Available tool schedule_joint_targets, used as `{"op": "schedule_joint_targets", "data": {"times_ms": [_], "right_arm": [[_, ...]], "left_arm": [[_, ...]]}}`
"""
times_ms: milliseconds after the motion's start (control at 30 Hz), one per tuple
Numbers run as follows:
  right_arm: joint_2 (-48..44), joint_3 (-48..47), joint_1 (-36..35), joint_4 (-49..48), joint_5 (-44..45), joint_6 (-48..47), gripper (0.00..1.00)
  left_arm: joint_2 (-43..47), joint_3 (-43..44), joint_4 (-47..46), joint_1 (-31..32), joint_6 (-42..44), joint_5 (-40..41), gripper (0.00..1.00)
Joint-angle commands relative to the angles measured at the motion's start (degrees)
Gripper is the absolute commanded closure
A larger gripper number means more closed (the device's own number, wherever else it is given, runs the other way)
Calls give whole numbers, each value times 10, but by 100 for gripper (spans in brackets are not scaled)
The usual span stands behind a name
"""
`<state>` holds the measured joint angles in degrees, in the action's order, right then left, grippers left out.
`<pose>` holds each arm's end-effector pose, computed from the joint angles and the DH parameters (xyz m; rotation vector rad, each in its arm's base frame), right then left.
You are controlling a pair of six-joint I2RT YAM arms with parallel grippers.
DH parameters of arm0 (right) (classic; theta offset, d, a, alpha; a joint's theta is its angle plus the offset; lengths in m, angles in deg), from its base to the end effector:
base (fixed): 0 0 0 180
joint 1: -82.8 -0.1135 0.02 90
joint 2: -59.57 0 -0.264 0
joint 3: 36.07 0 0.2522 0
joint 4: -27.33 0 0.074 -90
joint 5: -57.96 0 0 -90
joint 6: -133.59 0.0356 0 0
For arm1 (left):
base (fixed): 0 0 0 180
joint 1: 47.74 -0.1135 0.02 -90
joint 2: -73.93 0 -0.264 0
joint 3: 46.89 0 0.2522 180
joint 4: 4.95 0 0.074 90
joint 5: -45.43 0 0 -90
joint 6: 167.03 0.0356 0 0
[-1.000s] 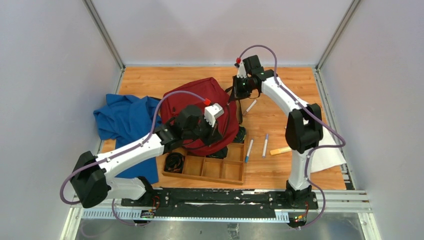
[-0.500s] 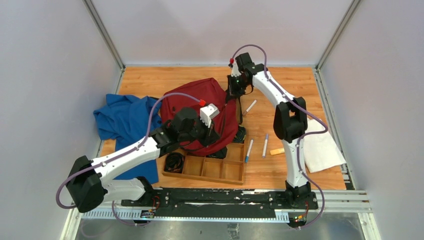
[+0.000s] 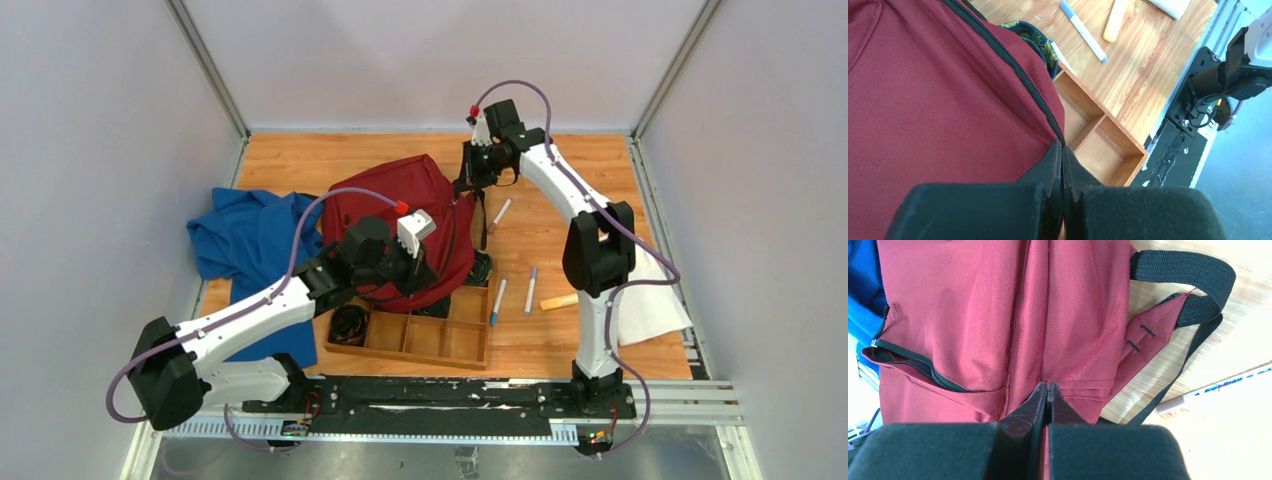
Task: Pack the student bag
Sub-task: Zip the student bag at the center of the board.
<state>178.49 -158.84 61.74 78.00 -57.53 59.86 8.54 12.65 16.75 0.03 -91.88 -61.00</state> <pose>0.4349 0.1839 0.2841 -0.3200 2.4274 0.8314 0.1652 -0.1969 0.2778 0.7957 2.0240 -0.9497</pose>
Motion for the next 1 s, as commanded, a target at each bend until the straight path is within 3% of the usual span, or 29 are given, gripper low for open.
{"op": "schedule_joint_targets", "data": {"times_ms": [0,333,600,733,800,967], "right_arm": [[-5,-6,28,-88,53,-14,100],[50,-95,33,-67,46,-22,100],[45,-98,34,-64,33,-22,100],[37,-89,33,-64,19,-22,100],[30,-79,33,-65,14,-21,99],[-7,-38,33,-66,22,-22,58]], "left_arm": [[14,0,49,17,-8,-93,100],[26,-25,37,18,-25,-103,100],[33,-26,38,18,-24,-92,100],[27,-11,47,18,-28,-31,100],[23,10,68,18,-24,5,94],[23,83,126,17,-17,108,72]]}}
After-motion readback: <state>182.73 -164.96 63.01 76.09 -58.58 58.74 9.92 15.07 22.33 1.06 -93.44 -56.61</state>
